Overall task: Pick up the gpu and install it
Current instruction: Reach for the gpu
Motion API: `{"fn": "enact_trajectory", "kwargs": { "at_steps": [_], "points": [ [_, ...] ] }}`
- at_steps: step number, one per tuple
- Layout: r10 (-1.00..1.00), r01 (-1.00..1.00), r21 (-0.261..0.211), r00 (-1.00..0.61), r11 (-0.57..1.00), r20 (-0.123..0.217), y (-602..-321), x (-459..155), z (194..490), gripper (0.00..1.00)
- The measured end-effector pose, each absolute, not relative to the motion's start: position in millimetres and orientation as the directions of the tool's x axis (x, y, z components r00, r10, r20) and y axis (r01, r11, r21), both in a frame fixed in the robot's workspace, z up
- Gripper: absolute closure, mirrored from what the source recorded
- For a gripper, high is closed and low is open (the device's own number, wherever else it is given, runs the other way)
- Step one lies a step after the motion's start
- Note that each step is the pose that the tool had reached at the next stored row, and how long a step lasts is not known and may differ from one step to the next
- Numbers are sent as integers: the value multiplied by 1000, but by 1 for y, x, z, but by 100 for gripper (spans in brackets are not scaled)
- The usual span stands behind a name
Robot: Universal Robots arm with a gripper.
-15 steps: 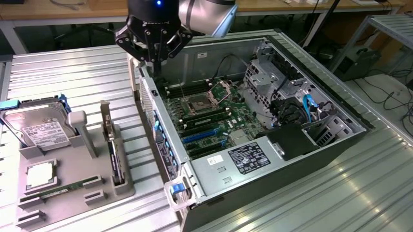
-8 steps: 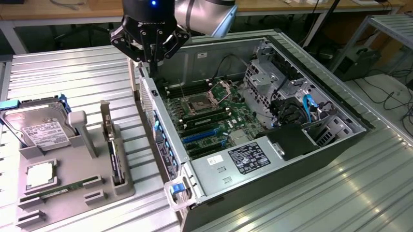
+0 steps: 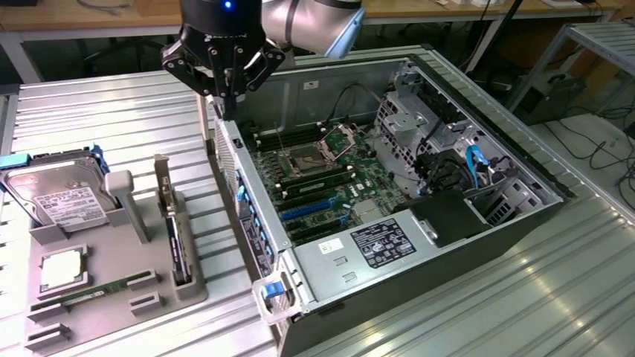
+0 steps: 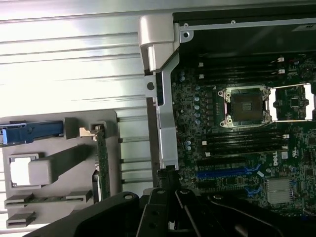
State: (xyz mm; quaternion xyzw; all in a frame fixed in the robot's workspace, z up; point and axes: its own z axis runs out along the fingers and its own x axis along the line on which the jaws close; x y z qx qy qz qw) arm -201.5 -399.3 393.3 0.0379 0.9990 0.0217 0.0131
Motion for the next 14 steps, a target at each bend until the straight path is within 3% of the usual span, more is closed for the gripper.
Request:
{"fn": "enact_trajectory", "kwargs": {
  "at_steps": [14],
  "points": [
    [76, 75, 44, -997, 996, -24, -399, -217, 393, 89]
  ]
}}
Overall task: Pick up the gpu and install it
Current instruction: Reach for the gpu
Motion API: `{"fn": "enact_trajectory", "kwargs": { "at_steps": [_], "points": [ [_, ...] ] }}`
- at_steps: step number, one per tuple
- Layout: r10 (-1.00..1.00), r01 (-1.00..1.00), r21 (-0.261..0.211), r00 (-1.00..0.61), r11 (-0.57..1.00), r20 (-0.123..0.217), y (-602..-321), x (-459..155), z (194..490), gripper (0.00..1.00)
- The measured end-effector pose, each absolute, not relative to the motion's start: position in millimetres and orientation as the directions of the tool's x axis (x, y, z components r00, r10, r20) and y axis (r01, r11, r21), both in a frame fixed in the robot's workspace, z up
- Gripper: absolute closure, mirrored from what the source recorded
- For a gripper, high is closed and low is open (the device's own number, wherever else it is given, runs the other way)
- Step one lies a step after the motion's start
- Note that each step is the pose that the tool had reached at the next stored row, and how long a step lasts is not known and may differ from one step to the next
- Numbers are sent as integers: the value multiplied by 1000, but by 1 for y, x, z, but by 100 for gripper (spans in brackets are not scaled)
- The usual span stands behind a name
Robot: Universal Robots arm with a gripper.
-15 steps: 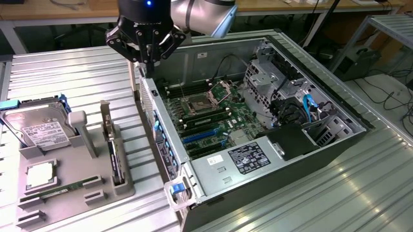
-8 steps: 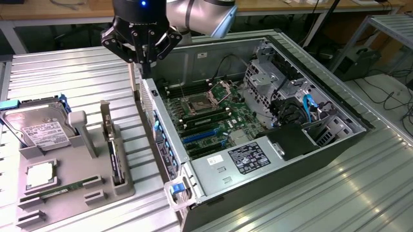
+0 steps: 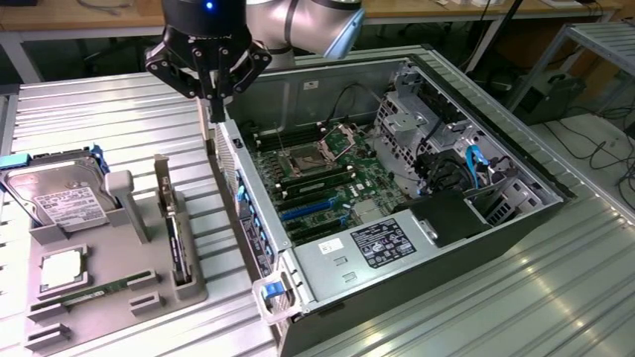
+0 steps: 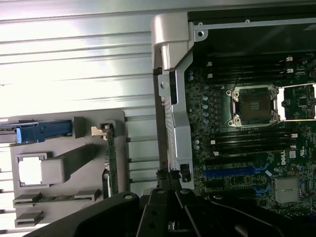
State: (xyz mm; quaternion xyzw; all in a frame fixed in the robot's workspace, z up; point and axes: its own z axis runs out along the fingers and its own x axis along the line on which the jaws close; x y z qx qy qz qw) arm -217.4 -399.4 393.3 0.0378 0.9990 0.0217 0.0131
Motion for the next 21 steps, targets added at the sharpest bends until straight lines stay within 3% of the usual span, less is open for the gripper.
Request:
{"fn": "enact_trajectory", "kwargs": {
  "at_steps": [21],
  "points": [
    [76, 75, 44, -997, 996, -24, -400, -241, 393, 89]
  ]
}}
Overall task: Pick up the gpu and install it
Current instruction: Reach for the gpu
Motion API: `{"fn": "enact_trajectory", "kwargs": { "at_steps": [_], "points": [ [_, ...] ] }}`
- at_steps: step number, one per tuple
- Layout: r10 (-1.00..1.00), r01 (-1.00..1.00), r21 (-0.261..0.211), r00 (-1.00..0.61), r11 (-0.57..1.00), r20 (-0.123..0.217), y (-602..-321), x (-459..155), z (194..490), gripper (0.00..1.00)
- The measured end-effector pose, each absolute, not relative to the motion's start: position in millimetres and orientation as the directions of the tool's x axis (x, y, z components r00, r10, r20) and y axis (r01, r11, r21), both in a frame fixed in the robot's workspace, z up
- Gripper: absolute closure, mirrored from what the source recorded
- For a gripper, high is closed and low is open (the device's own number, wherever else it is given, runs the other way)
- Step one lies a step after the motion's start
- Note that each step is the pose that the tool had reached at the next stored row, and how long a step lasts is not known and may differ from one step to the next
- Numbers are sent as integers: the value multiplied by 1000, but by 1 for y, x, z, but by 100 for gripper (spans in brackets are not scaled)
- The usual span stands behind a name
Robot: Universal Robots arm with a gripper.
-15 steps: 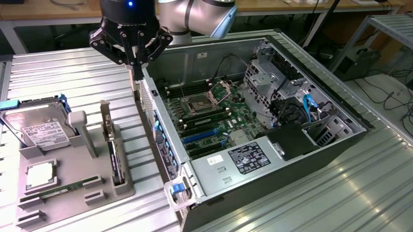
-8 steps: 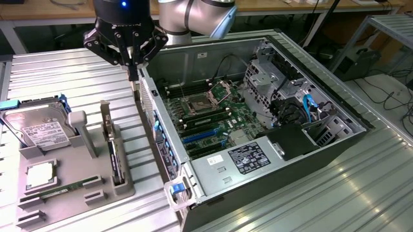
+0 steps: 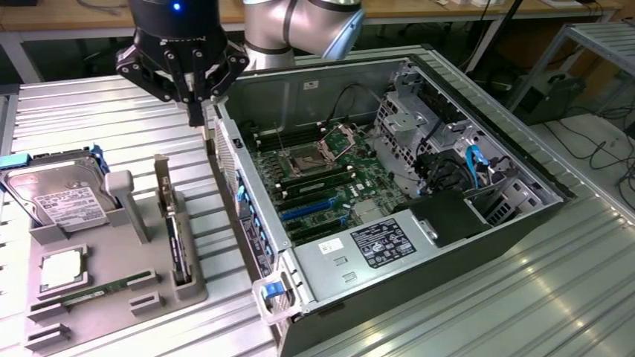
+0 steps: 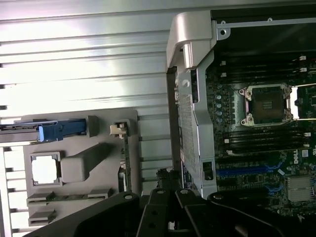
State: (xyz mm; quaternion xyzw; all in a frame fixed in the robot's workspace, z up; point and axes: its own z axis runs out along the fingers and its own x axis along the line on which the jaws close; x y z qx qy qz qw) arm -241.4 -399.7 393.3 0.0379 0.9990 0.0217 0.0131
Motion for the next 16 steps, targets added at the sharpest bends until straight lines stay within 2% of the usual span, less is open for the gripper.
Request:
{"fn": "enact_trajectory", "kwargs": {
  "at_steps": [16],
  "points": [
    [76, 75, 44, -997, 996, -24, -404, -261, 393, 89]
  ]
}}
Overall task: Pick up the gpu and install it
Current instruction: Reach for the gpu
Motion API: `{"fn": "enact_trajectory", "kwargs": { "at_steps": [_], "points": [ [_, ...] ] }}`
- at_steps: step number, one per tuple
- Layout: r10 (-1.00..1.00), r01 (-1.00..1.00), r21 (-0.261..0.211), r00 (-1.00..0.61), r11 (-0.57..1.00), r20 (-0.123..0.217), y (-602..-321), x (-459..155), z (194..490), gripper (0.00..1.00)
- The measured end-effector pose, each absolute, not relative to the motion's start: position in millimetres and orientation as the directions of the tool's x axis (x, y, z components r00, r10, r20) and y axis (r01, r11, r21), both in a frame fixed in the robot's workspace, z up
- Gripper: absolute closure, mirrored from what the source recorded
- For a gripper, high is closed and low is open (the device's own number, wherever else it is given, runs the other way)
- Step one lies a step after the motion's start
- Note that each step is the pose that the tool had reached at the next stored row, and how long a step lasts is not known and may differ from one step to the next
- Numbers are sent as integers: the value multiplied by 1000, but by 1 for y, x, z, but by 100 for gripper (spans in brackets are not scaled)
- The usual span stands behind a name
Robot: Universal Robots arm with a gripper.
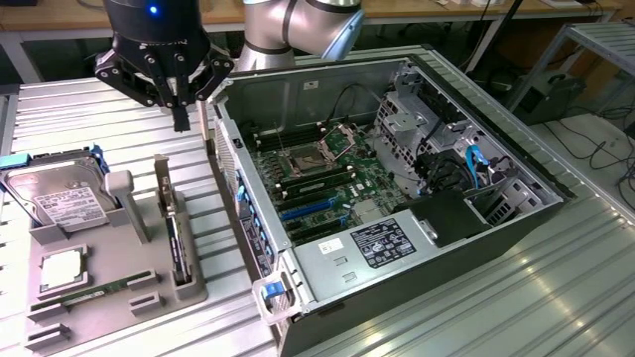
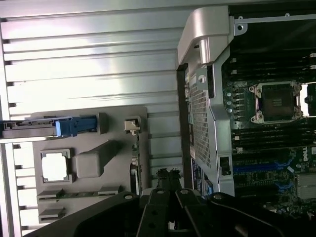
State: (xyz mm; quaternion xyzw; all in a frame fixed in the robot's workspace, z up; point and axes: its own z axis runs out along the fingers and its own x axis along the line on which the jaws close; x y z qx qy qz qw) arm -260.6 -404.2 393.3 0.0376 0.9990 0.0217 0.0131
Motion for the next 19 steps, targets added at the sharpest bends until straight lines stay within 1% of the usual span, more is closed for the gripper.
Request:
{"fn": "enact_trajectory", "kwargs": {
  "at_steps": [19],
  "points": [
    [74, 73, 44, -997, 996, -25, -416, -297, 392, 89]
  ]
}}
